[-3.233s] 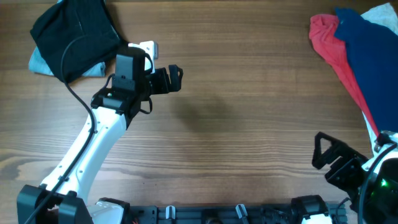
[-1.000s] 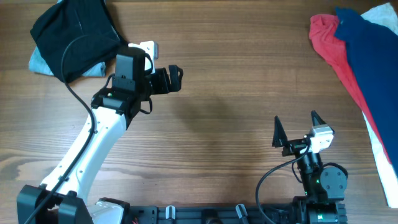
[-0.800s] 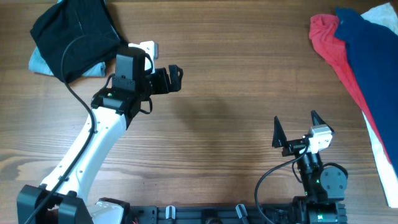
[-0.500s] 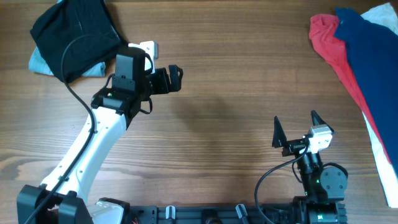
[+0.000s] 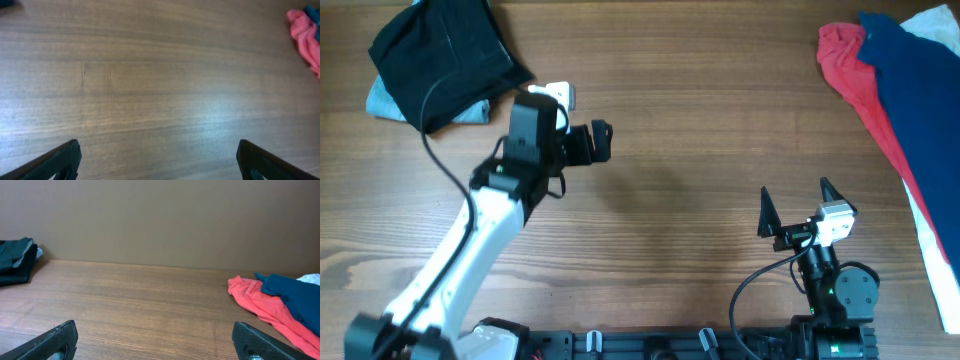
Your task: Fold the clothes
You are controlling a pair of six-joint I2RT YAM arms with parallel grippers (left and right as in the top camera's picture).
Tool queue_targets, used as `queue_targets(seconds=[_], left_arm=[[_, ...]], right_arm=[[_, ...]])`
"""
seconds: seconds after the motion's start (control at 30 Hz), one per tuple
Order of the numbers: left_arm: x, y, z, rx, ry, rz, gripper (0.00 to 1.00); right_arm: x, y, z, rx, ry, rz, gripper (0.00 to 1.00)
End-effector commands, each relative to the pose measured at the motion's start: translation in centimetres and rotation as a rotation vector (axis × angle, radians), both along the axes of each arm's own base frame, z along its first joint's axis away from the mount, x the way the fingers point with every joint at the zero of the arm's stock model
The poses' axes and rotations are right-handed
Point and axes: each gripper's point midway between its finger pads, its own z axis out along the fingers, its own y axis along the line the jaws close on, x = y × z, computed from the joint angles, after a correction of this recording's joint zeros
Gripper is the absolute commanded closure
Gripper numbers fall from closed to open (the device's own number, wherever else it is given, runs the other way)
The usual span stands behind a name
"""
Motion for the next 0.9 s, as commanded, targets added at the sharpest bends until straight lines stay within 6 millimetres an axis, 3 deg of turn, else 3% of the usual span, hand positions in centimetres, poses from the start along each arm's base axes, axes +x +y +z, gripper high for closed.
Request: queue_targets(seconds=[0.0,0.27,0.37,0.67,0.87], left_arm=[[-2.3,1.5,0.8,0.018,-0.099,0.035,0.00],[-9.6,7.6,2.0,-0.041,-0.353,0.182,0.00],[-11.2,8.6,2.8,-0.059,-0.455,0.211,0.00],[-11.2,9.7,3.6,-0.058,-0.580,0.268,0.00],[-11.6,10.9,1.8,-0.058,-0.631,0.311,0.00]], right_arm=[[-0.1,0.3,0.3,-0.017,-0.017,0.019,0.00],[-0.1,0.3,0.3,-0.017,-0.017,0.019,0.00],[-0.1,0.3,0.3,-0.017,-0.017,0.019,0.01],[-0.1,0.3,0.3,-0.018,-0.017,0.019,0.00],[-0.1,0.3,0.3,-0.018,-0.017,0.019,0.00]])
